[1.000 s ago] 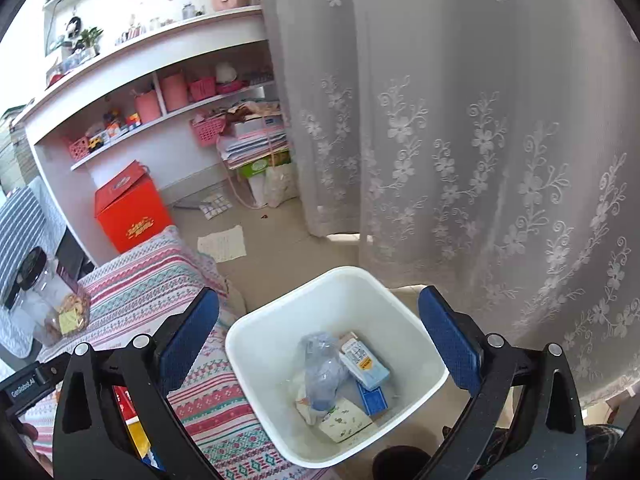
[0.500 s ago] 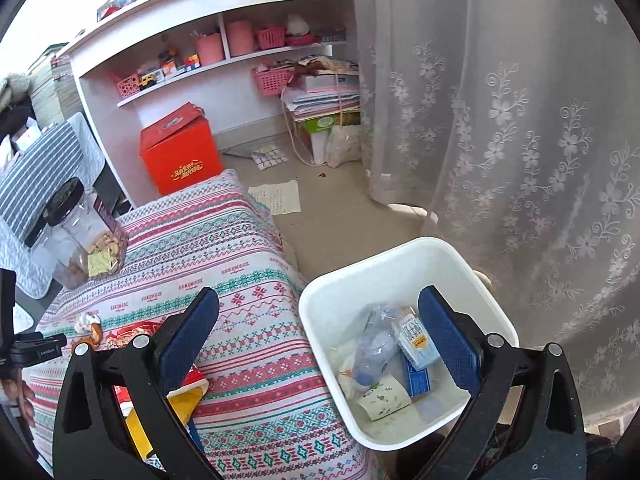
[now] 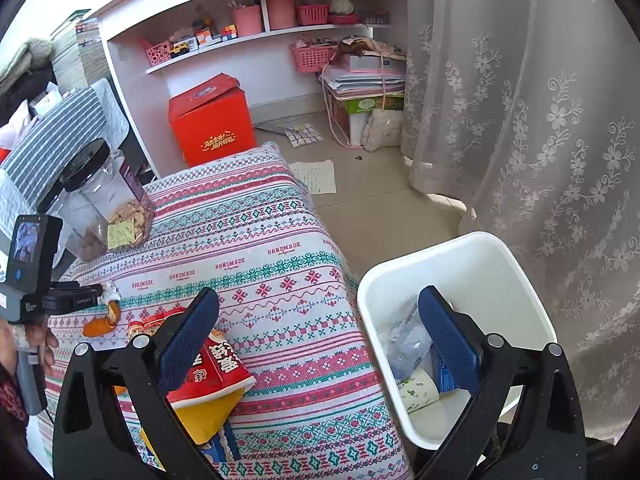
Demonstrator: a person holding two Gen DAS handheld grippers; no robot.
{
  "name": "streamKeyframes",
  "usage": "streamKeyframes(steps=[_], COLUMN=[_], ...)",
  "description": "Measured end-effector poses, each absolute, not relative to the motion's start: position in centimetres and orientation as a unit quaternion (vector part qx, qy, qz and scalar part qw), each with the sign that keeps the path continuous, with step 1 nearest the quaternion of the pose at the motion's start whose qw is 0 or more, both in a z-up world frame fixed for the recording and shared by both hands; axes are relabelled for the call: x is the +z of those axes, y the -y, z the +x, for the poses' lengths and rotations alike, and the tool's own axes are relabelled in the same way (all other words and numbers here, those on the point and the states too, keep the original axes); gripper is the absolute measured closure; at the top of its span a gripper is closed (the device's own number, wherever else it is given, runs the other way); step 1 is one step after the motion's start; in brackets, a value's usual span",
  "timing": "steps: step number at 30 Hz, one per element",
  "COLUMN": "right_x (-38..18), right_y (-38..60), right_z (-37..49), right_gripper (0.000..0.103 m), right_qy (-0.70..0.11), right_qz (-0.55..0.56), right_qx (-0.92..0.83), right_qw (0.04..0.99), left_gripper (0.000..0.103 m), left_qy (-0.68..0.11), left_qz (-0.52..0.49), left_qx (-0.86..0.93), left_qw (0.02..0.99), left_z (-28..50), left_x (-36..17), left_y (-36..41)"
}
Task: Collect trash
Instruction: 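Move the left gripper back over the table toward the white tissue bundle, then grasp the white tissue bundle with the left gripper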
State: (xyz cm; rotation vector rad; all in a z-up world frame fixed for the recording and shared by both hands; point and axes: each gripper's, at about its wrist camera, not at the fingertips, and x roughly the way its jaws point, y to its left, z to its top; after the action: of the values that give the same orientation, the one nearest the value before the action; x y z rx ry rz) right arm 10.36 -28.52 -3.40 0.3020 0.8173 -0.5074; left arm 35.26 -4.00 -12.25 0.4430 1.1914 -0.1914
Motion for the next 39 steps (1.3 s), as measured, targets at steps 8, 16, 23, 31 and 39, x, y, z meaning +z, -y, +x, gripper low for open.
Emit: streamKeyframes(steps=[8, 16, 23, 31, 39], right_x=[-4.4, -4.0, -3.2, -2.8, -3.4], right_y=[28.7, 28.5, 29.6, 28.6, 24.4], right_z=[10.6, 10.4, 9.8, 9.5, 11.2], right_gripper=[0.007, 0.007, 0.007, 0.007, 0.009], right_qy=[-0.414, -0.416, -0.414, -0.427, -0.457], right_qz=[0.153, 0.158, 0.172, 0.173, 0.152], right_qx=[-0.233, -0.211, -0.206, -0.16, -0.044], right_qw=[0.867, 0.87, 0.87, 0.873, 0.875], left_gripper=[0.053, 0.056, 0.056, 0.07, 0.07], left_qy=[-0.585, -0.58, -0.571, -0.572, -0.507], left_qz=[0.048, -0.314, -0.363, -0.32, -0.169], left_qx=[-0.09, -0.014, 0.013, 0.04, -0.006], left_qw=[0.805, 0.752, 0.736, 0.755, 0.846], left_z=[36.6, 32.5, 34.0, 32.3, 24.0], left_x=[-11.2, -13.3, -14.6, -14.2, -6.1], left_y=[-0.2, -5.5, -3.2, -1.5, -6.6])
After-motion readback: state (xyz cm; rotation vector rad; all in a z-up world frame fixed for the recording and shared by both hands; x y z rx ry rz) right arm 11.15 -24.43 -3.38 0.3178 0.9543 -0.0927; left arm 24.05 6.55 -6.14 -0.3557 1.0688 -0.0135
